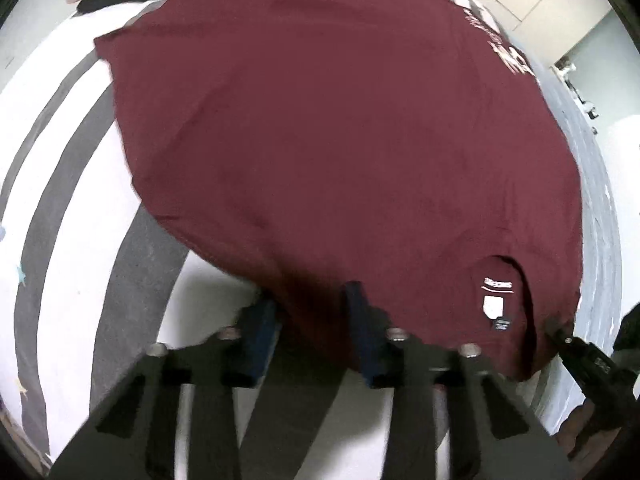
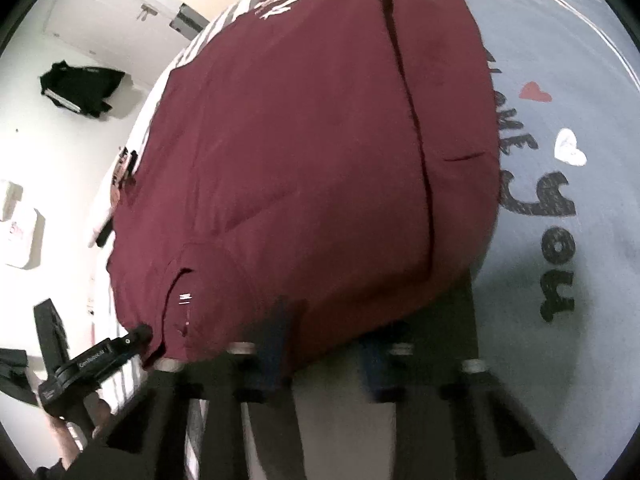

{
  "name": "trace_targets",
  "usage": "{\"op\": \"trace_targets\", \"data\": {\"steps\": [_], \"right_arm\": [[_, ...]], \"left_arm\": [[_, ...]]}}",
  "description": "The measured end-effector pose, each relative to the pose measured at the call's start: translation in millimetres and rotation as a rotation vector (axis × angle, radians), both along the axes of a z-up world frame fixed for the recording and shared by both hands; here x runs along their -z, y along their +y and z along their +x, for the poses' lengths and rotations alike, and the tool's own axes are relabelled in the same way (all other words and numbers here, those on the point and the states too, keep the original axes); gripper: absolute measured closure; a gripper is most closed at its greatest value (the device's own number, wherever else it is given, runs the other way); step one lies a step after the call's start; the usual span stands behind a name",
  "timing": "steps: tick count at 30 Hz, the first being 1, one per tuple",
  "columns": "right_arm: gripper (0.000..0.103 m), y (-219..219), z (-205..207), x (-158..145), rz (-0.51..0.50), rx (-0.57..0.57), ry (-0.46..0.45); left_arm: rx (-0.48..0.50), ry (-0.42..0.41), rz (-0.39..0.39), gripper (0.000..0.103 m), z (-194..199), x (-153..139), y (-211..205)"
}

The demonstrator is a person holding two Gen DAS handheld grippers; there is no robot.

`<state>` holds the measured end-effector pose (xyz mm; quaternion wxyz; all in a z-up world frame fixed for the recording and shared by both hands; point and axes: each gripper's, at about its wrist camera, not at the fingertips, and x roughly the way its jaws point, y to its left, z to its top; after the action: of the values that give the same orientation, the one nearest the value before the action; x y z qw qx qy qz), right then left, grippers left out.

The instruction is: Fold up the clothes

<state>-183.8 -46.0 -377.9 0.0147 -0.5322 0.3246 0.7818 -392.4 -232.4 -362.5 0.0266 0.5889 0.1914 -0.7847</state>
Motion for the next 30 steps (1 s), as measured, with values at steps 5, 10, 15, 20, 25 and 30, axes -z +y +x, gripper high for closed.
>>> {"op": "trace_targets", "data": {"steps": [5, 10, 15, 20, 25, 30], "right_arm": [[0.100, 6, 7, -7, 0.032, -0.052, 0.029], [0.100, 14, 21, -16, 0.020, -0.122, 0.049], [0.100, 14, 43, -23, 0.015, -0.144, 0.038], [0.100, 2, 67, -15, -0.001, -0.170, -0.017], [0.091, -10, 87, -4, 0.017, -0.210, -0.096], [0.075, 8, 102, -13, 0.045, -0.203, -0.095]], "left_arm": [[0.038, 0.012, -0.067, 0.099, 7, -15, -3], [0.045, 0.029, -0.063, 0.099, 29, -41, -17], [0.095, -0.006, -0.102, 0.099, 78, -47, -23], [0.093, -0.078, -0.093, 0.099, 133, -47, -53], [0.082, -0.149, -0.098, 0.099, 163, -39, -68], [0.061, -0.189, -0.034, 0.099, 194, -49, -94]]}}
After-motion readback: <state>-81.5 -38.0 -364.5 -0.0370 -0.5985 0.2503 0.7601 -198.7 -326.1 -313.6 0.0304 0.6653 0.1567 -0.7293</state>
